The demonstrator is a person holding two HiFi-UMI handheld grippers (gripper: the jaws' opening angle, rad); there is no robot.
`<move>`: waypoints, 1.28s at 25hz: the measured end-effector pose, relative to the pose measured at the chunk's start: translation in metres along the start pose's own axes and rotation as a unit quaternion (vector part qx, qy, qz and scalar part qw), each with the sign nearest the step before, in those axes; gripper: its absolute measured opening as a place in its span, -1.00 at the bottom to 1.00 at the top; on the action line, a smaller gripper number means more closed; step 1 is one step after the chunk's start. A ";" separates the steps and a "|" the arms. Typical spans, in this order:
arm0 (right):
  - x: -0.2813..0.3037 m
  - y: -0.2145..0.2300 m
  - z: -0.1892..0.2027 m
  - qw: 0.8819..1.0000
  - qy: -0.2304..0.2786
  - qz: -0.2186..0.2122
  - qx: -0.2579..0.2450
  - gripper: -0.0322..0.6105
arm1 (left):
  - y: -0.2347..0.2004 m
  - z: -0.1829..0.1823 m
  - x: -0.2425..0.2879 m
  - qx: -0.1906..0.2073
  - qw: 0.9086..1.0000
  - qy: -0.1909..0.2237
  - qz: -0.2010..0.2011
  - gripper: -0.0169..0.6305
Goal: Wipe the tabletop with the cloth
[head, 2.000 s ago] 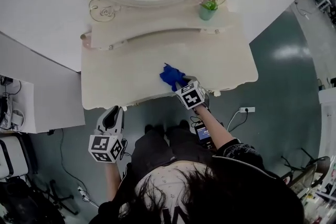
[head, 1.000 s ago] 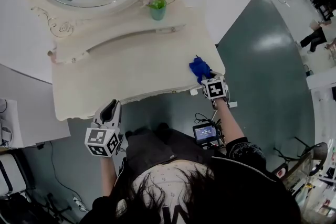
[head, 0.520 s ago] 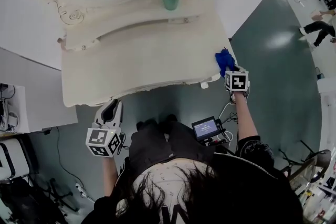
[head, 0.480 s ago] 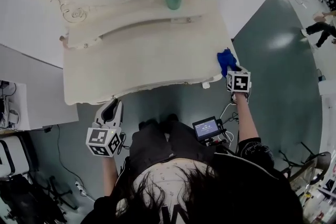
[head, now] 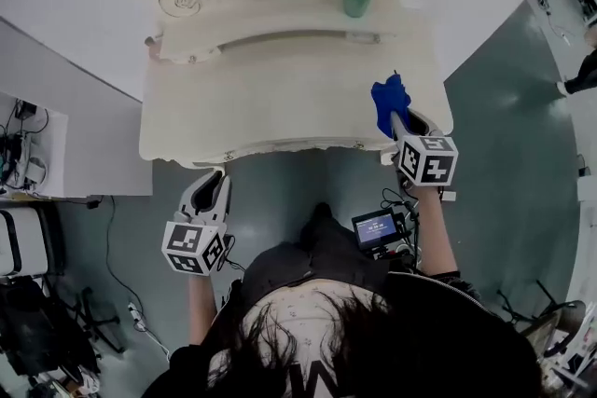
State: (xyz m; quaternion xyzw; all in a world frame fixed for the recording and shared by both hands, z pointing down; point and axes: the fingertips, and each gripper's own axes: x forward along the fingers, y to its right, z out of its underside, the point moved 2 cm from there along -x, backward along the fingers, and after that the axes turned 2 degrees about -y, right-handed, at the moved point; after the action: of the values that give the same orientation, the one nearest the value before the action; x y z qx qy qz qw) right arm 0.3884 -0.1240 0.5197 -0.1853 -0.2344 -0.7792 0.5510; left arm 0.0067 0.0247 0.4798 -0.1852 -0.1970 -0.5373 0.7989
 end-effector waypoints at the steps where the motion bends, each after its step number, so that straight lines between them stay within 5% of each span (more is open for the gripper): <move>1: -0.003 -0.021 -0.004 1.000 0.005 -0.019 -0.007 -0.62 | -0.001 0.003 -0.008 -0.003 1.000 0.002 -0.002 -0.83; 8: -0.033 -0.164 -0.003 0.989 0.016 -0.139 -0.052 -0.62 | -0.024 0.045 -0.077 -0.029 0.999 0.006 -0.033 -0.83; 17: -0.090 -0.302 0.059 0.974 -0.004 -0.214 -0.074 -0.62 | -0.033 0.092 -0.176 -0.042 0.998 0.032 -0.041 -0.83; 32: -0.168 -0.387 0.123 0.969 -0.017 -0.232 -0.082 -0.62 | -0.027 0.150 -0.261 -0.062 0.996 0.050 -0.036 -0.83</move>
State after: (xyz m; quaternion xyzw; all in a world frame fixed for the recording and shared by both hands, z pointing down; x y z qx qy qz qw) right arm 0.0805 0.1858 0.4666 -0.1835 -0.2157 -0.8991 0.3338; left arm -0.1260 0.2960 0.4758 -0.2003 -0.1298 -0.5857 0.7746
